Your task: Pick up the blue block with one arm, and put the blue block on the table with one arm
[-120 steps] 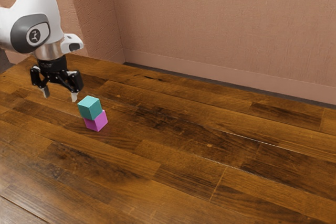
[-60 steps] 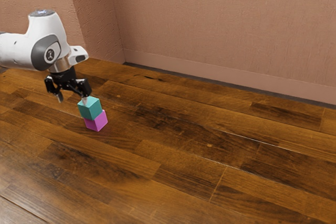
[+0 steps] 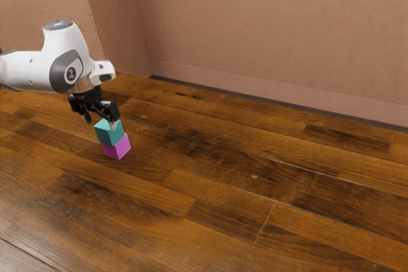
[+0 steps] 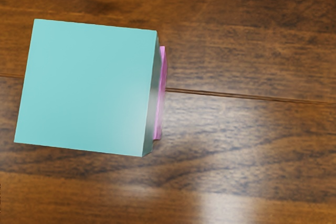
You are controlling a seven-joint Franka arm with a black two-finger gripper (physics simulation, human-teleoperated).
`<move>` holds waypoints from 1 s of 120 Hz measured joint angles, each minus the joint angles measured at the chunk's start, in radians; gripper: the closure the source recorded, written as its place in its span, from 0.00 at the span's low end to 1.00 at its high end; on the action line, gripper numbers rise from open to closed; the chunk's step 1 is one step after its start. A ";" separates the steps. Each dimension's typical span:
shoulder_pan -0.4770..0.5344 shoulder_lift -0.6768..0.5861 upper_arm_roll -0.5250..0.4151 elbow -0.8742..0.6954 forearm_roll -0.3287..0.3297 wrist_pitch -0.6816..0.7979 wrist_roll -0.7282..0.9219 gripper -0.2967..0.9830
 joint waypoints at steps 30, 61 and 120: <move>0.035 0.109 -0.002 0.108 -0.002 0.013 0.078 0.23; 0.043 0.139 -0.001 0.135 -0.037 0.016 0.094 0.23; 0.044 0.203 0.002 0.179 -0.042 0.017 0.067 0.23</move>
